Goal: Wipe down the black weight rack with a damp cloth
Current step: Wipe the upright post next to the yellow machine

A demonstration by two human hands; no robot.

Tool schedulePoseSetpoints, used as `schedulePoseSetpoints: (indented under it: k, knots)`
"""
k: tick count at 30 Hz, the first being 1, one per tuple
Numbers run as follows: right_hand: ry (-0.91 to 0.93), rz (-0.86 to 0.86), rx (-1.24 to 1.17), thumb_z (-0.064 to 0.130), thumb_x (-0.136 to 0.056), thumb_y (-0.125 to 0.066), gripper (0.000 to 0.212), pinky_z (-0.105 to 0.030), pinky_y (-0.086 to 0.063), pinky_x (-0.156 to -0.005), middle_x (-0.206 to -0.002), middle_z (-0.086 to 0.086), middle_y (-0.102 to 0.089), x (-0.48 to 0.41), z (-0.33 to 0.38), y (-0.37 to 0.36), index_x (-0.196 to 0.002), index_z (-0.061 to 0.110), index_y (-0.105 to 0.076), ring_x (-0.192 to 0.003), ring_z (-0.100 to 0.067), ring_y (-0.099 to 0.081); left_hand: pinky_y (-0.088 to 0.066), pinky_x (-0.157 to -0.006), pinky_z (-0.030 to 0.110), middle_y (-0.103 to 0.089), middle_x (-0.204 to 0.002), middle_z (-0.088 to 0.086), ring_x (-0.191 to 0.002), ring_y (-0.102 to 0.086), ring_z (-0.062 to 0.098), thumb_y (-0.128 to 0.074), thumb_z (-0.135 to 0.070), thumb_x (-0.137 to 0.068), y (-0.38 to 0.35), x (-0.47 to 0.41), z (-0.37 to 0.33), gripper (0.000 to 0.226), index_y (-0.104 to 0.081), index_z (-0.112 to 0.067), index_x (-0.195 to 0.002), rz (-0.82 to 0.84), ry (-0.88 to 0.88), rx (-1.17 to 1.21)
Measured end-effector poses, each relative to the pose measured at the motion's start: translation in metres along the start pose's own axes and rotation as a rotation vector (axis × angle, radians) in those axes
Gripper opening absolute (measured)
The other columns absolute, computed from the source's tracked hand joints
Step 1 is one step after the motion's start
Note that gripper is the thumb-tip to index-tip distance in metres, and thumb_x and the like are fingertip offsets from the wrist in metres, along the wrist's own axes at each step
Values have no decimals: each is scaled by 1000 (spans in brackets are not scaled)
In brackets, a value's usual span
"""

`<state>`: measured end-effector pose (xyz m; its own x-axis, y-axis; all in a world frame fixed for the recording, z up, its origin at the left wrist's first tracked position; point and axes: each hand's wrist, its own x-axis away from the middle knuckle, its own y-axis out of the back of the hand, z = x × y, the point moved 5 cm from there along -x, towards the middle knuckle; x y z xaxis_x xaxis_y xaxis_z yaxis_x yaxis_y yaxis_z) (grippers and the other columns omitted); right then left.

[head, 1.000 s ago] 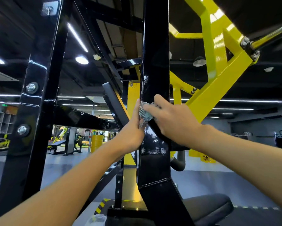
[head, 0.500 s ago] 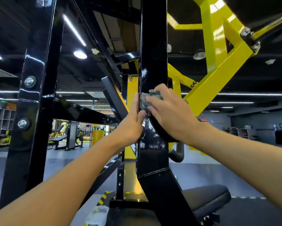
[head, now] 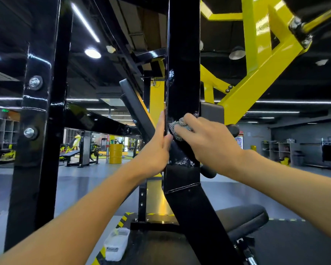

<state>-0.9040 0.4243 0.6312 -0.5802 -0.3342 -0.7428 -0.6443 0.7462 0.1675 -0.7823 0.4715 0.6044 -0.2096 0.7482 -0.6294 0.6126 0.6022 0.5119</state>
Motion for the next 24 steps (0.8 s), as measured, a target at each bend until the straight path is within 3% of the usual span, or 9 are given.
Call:
schedulePoseSetpoints:
  k: [2,4,6,9,11,13,17,21,24]
  knots:
    - [-64,-31,-43,2,-80,-63,24,-35,-39,-44,-98,-11,-51,-13,-9,6,-102,10,-62,-65,-27,-51,-54,-82,62,-58,-125,30,-103,-62,51,-25,-39,-107,-1,3,0,64,23,-57,-146,10,-19,1]
    - [-226,-93,-114,1,-79,-66,23,-36,-42,-44,-99,-10,-50,-22,-16,11,-99,11,-63,-65,-26,-51,-57,-84,42,-53,-138,6,-108,-64,32,-25,-35,-108,-3,4,0,64,22,-52,-148,-2,-51,38]
    - [-139,-78,-133,1,-79,-68,24,-38,-45,-44,-99,-9,-49,-20,0,5,-99,11,-62,-65,-26,-50,-49,-82,23,-39,-145,-7,-109,-58,12,-25,-31,-108,-6,6,2,65,22,-45,-151,-4,-67,39]
    - [133,-15,-70,2,-80,-67,26,-37,-43,-43,-100,-9,-49,-7,12,1,-103,11,-63,-63,-26,-49,-53,-94,40,-39,-153,-4,-120,-60,27,-28,-45,-103,-11,13,12,70,23,-48,-150,40,-53,61]
    - [-41,-57,-59,2,-80,-67,25,-37,-44,-42,-98,-10,-52,-10,-2,7,-103,11,-64,-62,-26,-51,-52,-93,55,-45,-151,6,-113,-63,36,-28,-56,-94,-15,17,21,72,22,-58,-145,72,-40,50]
    - [-227,-94,-84,0,-79,-65,25,-37,-44,-40,-97,-10,-52,-6,-1,6,-101,11,-63,-60,-26,-50,-51,-96,57,-38,-156,4,-117,-62,33,-28,-51,-99,-18,20,25,66,20,-64,-142,71,-25,72]
    - [32,-47,-43,3,-80,-62,27,-33,-36,-39,-98,-9,-49,12,29,-5,-106,11,-61,-57,-26,-49,-38,-112,56,-33,-160,5,-140,-42,31,-31,-38,-106,-21,25,29,68,21,-58,-146,75,6,100]
    - [-329,-95,-32,5,-80,-67,25,-27,-27,-38,-99,-10,-53,16,20,1,-104,11,-63,-53,-20,-41,-44,-106,56,-38,-156,2,-132,-52,28,-31,-40,-106,-27,34,37,68,20,-63,-143,80,26,78]
    - [-96,-68,-1,5,-77,-68,34,-28,-31,-34,-98,-9,-50,24,46,-8,-110,10,-62,-50,-21,-43,-39,-111,54,-26,-163,-2,-142,-41,25,-30,-38,-105,-30,38,36,67,18,-56,-148,95,0,89]
